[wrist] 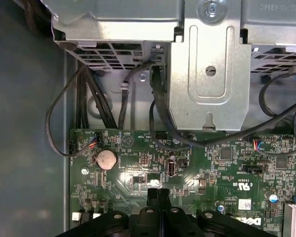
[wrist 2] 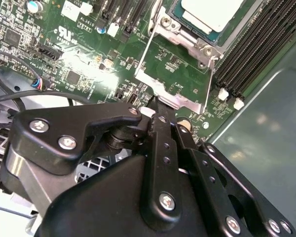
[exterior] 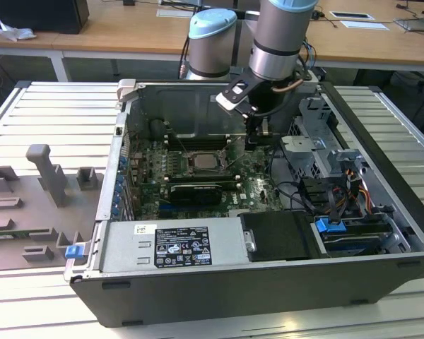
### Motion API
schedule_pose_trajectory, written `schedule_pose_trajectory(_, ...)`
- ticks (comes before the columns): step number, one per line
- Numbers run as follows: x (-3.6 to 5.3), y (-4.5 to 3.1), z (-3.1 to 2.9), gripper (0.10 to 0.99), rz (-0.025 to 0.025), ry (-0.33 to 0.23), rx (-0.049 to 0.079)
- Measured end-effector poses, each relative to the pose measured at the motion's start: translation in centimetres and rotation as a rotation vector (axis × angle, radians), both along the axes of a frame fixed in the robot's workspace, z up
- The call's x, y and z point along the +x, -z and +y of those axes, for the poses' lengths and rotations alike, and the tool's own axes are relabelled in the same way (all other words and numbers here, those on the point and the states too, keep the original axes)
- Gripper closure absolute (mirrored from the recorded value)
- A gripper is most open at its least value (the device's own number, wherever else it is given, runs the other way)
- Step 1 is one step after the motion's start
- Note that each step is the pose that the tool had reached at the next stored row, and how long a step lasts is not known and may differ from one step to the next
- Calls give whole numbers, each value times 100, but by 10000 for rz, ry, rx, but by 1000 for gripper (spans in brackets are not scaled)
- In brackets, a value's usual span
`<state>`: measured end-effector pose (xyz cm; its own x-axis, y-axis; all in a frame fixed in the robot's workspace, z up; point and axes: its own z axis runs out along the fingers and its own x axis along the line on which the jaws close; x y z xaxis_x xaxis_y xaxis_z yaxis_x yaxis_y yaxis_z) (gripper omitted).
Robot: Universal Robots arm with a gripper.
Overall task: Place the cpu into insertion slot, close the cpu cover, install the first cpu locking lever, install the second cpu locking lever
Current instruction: 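Close the cpu cover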
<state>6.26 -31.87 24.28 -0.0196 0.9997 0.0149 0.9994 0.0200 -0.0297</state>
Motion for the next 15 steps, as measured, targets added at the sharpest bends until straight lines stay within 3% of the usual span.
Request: schedule_pose_trajectory(15,-175,0,0,980,0,-1,-1)
